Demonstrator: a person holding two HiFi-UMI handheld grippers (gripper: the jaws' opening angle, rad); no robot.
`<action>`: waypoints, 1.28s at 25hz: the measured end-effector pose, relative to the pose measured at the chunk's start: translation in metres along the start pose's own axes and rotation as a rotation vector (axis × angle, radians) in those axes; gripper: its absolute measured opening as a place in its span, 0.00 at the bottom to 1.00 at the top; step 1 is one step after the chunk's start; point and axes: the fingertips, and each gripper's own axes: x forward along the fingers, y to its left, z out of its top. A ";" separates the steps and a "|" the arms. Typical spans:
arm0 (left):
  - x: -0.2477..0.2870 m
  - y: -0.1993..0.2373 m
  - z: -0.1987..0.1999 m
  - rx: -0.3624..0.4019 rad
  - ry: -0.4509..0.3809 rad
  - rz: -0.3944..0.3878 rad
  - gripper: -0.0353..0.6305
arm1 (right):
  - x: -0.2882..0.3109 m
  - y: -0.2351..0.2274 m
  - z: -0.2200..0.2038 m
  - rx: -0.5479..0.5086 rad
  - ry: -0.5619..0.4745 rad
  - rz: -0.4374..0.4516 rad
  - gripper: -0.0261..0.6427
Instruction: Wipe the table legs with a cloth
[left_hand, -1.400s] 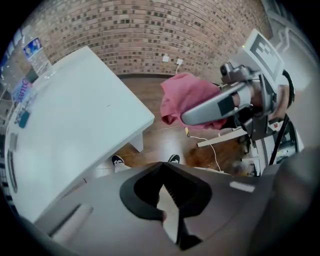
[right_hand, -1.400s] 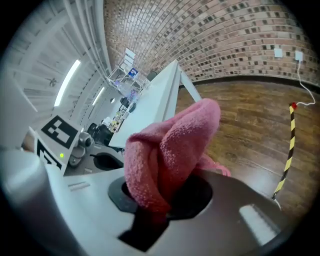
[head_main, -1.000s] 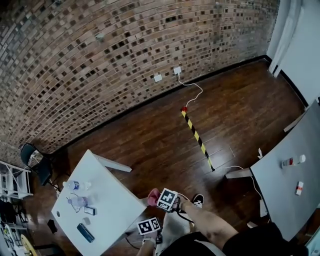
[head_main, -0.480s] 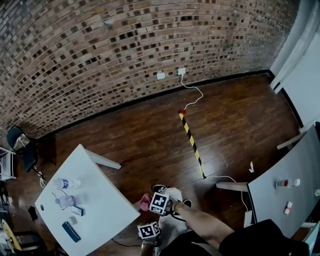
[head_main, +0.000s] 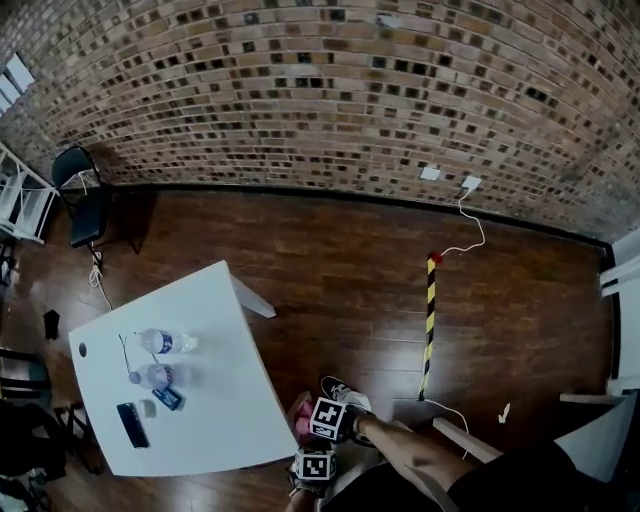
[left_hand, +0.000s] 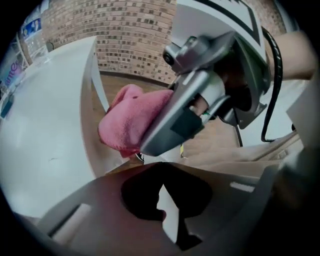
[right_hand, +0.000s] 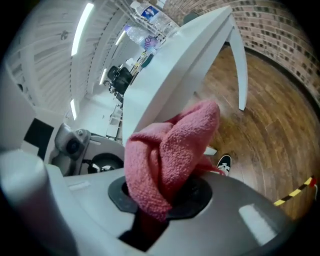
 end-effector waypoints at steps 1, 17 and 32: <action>0.001 0.000 0.000 -0.019 0.013 -0.003 0.05 | -0.001 -0.003 0.005 -0.018 0.020 0.008 0.15; -0.005 0.023 0.067 -0.467 0.017 0.023 0.05 | -0.039 -0.069 0.119 -0.228 0.203 0.079 0.15; -0.010 0.077 0.250 -0.576 -0.043 0.114 0.05 | -0.111 -0.210 0.311 -0.265 0.102 0.076 0.15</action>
